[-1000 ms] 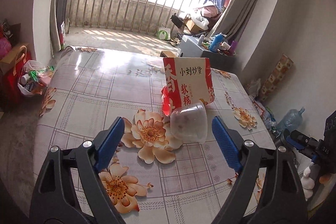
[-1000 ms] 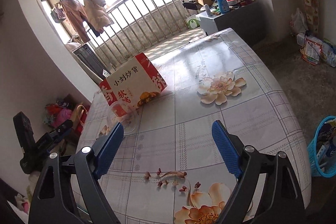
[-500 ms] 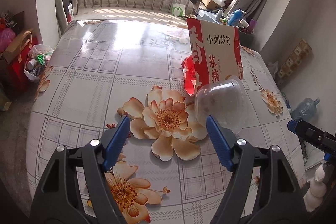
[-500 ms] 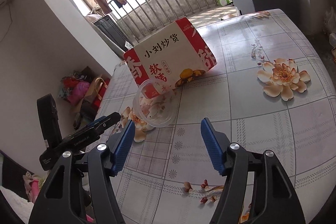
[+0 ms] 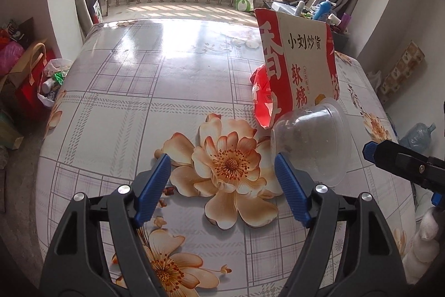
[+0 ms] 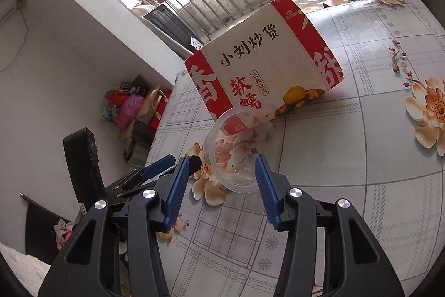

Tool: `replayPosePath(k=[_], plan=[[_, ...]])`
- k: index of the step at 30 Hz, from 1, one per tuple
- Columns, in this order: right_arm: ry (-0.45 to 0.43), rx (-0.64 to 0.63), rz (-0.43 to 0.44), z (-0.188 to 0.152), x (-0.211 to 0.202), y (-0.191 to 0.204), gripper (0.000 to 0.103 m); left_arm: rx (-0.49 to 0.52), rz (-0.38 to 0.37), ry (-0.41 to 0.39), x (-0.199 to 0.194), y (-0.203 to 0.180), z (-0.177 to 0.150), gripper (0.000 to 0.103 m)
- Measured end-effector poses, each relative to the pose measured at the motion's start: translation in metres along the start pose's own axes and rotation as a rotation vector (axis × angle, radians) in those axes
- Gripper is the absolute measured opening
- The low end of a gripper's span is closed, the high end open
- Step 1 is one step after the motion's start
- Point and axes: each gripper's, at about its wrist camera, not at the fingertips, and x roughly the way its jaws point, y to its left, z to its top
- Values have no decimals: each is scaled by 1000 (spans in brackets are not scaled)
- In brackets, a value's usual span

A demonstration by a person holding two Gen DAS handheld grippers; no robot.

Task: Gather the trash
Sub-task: 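Grasp the clear plastic bowl rim with the right tool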

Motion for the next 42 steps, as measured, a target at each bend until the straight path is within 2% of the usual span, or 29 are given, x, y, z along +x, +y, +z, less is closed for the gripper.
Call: replayPosePath(k=[9,14,25,33,38,42], plan=[[36,2,45,4,18,1,37,7,50,-10,1,9,3,75],[52,-10,55,3,26,6,25,9,59,-12,4,12,5,75],[63,-13,61,2,36,8,8,18,60,-17,2,12,5,75],[32,9,73,1,27,4,6,12,52,-10,4,13,2,75],[-3,16,54,0,11,-2,6,1,16,-36,0,11,5,75],[-50,32,15,-2,-11,-12,6,-25,-107,-77,-5,9,17,75]])
